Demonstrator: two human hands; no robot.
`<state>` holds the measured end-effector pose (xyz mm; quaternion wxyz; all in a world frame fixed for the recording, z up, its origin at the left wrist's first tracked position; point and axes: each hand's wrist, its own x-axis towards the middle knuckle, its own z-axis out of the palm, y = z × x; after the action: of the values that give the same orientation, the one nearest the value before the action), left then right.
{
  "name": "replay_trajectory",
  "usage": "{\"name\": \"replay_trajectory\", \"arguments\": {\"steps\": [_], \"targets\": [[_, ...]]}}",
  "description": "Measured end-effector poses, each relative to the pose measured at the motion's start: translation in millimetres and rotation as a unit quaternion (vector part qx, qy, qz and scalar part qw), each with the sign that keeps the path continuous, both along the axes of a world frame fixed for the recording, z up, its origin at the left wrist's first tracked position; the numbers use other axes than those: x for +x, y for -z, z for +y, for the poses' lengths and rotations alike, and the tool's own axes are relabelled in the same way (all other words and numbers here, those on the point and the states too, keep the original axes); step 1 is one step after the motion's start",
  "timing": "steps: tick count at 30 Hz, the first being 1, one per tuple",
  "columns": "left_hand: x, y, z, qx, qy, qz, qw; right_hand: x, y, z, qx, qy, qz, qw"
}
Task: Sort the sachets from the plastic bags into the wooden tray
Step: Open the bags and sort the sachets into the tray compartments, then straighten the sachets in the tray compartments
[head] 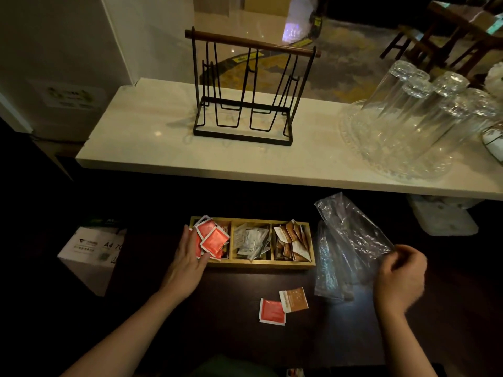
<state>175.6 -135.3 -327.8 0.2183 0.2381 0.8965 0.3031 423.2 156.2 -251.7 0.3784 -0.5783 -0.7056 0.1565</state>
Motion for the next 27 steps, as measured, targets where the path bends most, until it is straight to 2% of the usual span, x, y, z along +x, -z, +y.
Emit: {"name": "replay_trajectory", "arguments": {"steps": [6, 9, 12, 14, 16, 19, 22, 25, 27], "targets": [[-8.3, 9.2, 17.0, -0.126, 0.049, 0.103, 0.985, 2.4, 25.1, -2.8, -0.049, -0.032, -0.106, 0.993], [-8.7, 14.8, 18.0, -0.183, 0.077, 0.117, 0.973, 4.4, 42.9, -5.0, -0.101, -0.091, -0.188, 0.973], [-9.2, 14.2, 17.7, -0.203, 0.089, 0.125, 0.967, 6.1, 49.5, -5.1, -0.146, -0.102, -0.217, 0.96], [-11.4, 10.5, 17.0, -0.208, 0.097, 0.144, 0.963, 6.4, 45.3, -6.6, -0.099, -0.074, -0.213, 0.969], [-13.4, 6.1, 16.0, -0.17, 0.085, 0.151, 0.97, 4.4, 34.7, -12.8, -0.026, -0.056, -0.182, 0.981], [-19.8, 1.4, 15.1, -0.087, 0.056, 0.127, 0.986, -1.0, 25.5, -28.8, 0.073, -0.129, -0.138, 0.979], [-31.3, 2.0, 16.8, -0.078, 0.108, 0.167, 0.977, -14.4, 34.9, -62.1, 0.077, -0.304, -0.191, 0.93], [-37.4, 4.5, 24.5, -0.133, 0.209, 0.225, 0.942, -27.1, 58.3, -96.0, 0.039, -0.477, -0.321, 0.818], [-38.0, 7.6, 29.2, -0.161, 0.253, 0.233, 0.925, -33.1, 72.7, -104.7, -0.042, -0.504, -0.402, 0.763]]}}
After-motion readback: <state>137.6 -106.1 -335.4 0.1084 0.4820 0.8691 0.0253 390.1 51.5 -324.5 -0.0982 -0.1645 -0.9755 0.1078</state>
